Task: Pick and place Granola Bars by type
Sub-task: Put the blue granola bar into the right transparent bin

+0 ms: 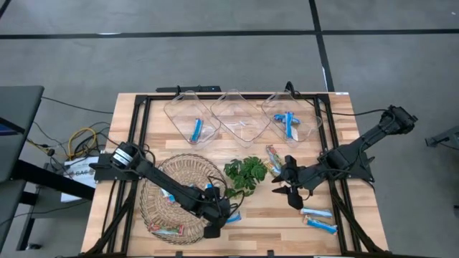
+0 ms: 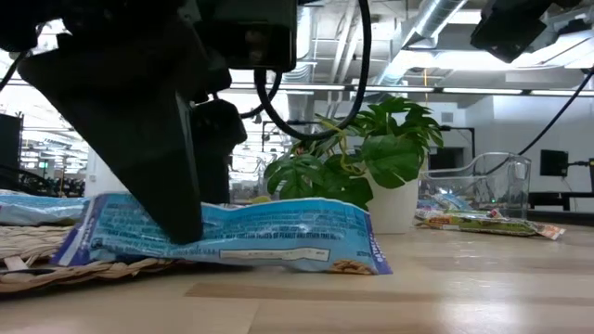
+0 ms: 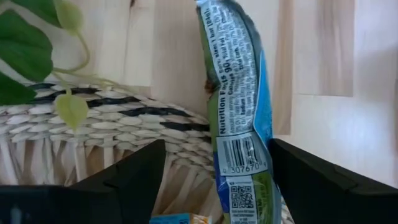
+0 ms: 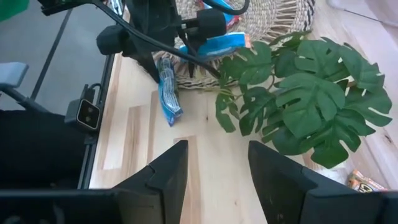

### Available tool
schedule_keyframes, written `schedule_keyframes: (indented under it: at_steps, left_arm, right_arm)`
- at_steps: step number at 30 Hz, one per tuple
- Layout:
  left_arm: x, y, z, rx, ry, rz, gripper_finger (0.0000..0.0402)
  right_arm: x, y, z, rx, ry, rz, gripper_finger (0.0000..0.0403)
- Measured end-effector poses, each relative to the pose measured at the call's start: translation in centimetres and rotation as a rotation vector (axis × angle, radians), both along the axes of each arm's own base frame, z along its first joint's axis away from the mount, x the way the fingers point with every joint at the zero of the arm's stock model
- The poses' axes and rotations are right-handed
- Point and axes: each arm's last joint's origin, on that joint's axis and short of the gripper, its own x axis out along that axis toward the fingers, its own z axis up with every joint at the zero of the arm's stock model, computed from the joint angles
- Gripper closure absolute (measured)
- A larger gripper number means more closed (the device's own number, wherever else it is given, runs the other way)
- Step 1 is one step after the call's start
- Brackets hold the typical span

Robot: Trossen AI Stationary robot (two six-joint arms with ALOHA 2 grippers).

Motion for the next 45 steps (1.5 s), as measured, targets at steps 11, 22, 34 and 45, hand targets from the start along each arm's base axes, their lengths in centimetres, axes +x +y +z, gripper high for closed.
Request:
schedule_keyframes:
  at_steps: [11,22,34,45]
  left_arm:
    - [-0.1,0.0,0.0,-0.021,0.017,-0.009,0.0206]
    - [0.6,-0.6,1.3,-0.049,-0.006,-0.079,0.0303]
    - [2.7,-1.7,6.1,-0.080,-0.143,-0.133,0.0333]
    - [5.9,-0.4,13.9,0.036,-0.434,-0.033,0.0333]
  right_arm:
    - [-0.1,-0.1,-0.2,-0.014,0.018,-0.003,0.0244]
    - [-0.1,-0.1,-0.2,-0.014,0.019,-0.002,0.0244]
    - [-0.4,0.2,-0.3,0.002,0.051,0.043,0.0243]
    - [-2.6,0.1,1.2,0.010,-0.021,-0.042,0.0243]
